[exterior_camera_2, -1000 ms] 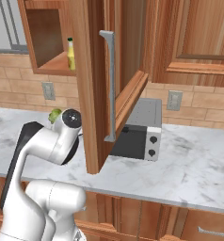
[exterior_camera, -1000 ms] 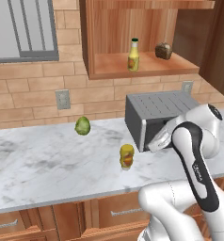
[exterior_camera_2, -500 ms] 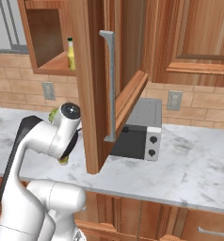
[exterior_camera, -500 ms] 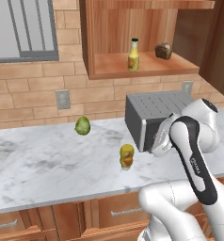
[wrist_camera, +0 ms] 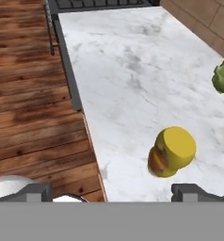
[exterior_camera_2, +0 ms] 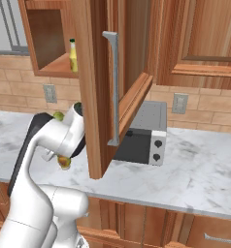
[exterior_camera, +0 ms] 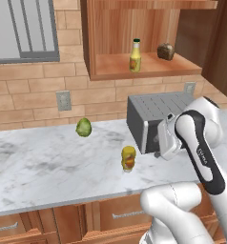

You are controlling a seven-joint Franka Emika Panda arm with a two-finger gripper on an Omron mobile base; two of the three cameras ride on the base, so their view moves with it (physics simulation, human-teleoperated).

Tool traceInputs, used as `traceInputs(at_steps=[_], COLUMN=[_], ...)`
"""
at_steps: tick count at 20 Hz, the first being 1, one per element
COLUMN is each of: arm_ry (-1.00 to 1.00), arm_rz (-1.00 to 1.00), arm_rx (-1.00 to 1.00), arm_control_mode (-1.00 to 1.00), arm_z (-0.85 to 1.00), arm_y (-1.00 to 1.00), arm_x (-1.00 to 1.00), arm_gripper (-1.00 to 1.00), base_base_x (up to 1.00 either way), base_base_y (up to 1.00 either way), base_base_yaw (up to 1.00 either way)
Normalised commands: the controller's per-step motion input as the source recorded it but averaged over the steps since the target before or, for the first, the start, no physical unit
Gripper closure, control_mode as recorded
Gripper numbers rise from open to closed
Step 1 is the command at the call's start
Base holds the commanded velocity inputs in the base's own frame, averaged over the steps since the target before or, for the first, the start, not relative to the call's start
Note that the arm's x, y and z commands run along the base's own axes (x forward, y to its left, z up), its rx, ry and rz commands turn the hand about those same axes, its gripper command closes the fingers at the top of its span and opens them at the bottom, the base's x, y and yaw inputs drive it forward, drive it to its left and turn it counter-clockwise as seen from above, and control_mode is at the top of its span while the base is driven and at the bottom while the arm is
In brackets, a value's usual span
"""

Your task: Pick the mustard and mustard from the counter and place them in the cabinet.

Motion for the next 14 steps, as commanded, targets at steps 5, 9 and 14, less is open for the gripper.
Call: traceInputs(at_steps=[5,9,14], arm_ry=[0.0,0.0,0.0], arm_rz=[0.15,0.11,0.1], arm_rx=[0.0,0.0,0.0], arm_control_mode=[-1.0,-1.0,-1.0], arm_z=[-0.03,-0.07,-0.13], arm_y=[-0.09,0.0,0.0], arm_x=[0.0,0.0,0.0], arm_gripper=[-1.0,-1.0,-1.0], base_base_x=[0.0,0.0,0.0], base_base_y=[0.0,0.0,0.0], base_base_yaw=[0.0,0.0,0.0])
